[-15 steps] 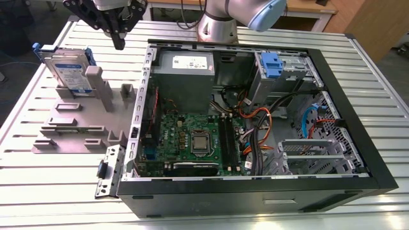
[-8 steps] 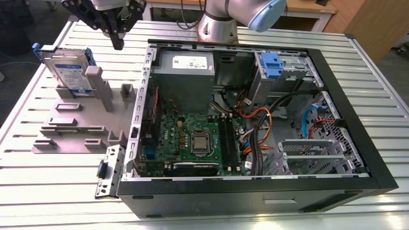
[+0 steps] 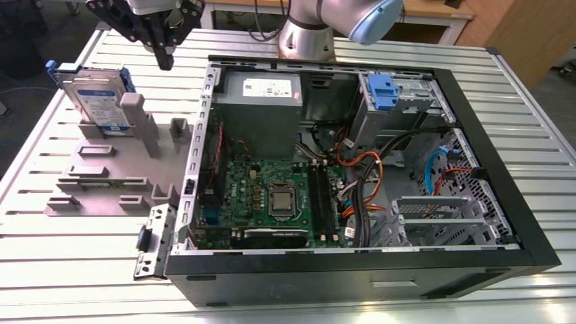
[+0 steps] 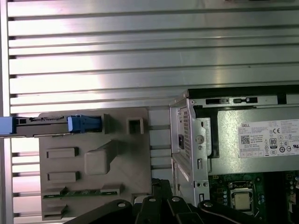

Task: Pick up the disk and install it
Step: 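Reach for the disk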

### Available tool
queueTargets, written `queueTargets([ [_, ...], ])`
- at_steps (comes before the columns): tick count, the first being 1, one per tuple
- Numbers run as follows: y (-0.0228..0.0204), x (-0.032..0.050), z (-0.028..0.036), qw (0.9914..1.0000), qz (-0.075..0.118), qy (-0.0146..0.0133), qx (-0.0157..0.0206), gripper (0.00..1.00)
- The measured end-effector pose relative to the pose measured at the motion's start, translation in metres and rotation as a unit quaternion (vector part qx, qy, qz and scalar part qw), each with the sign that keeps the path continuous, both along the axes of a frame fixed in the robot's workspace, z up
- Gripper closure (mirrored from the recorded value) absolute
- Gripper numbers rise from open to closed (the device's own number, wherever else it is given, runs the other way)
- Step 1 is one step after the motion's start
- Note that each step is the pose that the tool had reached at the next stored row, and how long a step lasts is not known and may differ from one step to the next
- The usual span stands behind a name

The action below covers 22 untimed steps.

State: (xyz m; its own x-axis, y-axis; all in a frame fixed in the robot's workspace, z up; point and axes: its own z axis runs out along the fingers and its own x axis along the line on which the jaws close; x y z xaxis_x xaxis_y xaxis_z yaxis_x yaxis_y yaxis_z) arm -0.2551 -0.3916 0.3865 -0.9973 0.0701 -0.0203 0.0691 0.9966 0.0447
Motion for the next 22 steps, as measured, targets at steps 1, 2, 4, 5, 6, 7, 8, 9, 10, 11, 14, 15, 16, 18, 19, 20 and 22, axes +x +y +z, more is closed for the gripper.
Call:
queueTargets([
  [1,0.0000,-0.0004,-0.0001,1.00000,0.000,0.0002,0.0000,0.89],
  [2,0.0001,-0.0008,-0.0003,1.00000,0.000,0.0001,0.0000,0.89],
  [4,0.0002,-0.0011,-0.0003,1.00000,0.000,0.0001,0.0000,0.89],
  [5,0.0002,-0.0013,-0.0003,1.00000,0.000,0.0002,0.0000,0.89],
  [6,0.0002,-0.0015,-0.0004,1.00000,0.000,0.0001,0.0000,0.89],
  [7,0.0003,-0.0021,-0.0004,1.00000,0.000,0.0002,0.0000,0.89],
  [8,0.0004,-0.0026,-0.0004,1.00000,0.000,0.0002,0.0000,0.89],
  [9,0.0004,-0.0028,-0.0005,1.00000,0.000,0.0002,0.0000,0.89],
  [10,0.0004,-0.0029,-0.0005,1.00000,0.000,0.0001,0.0000,0.89],
  [11,0.0005,-0.0031,-0.0005,1.00000,0.000,0.0001,0.0000,0.89],
  [14,0.0005,-0.0034,-0.0005,1.00000,0.000,0.0001,0.0000,0.89],
  [15,0.0005,-0.0035,-0.0005,1.00000,0.000,0.0002,0.0000,0.89],
  [16,0.0005,-0.0035,-0.0005,1.00000,0.000,0.0002,0.0000,0.89],
  [18,0.0006,-0.0040,-0.0006,1.00000,0.000,0.0002,0.0000,0.89],
  [19,0.0007,-0.0043,-0.0006,1.00000,0.000,0.0001,0.0000,0.89],
  [20,0.0007,-0.0044,-0.0006,1.00000,0.000,0.0002,0.0000,0.89],
  [22,0.0007,-0.0047,-0.0007,1.00000,0.000,0.0001,0.0000,0.89],
])
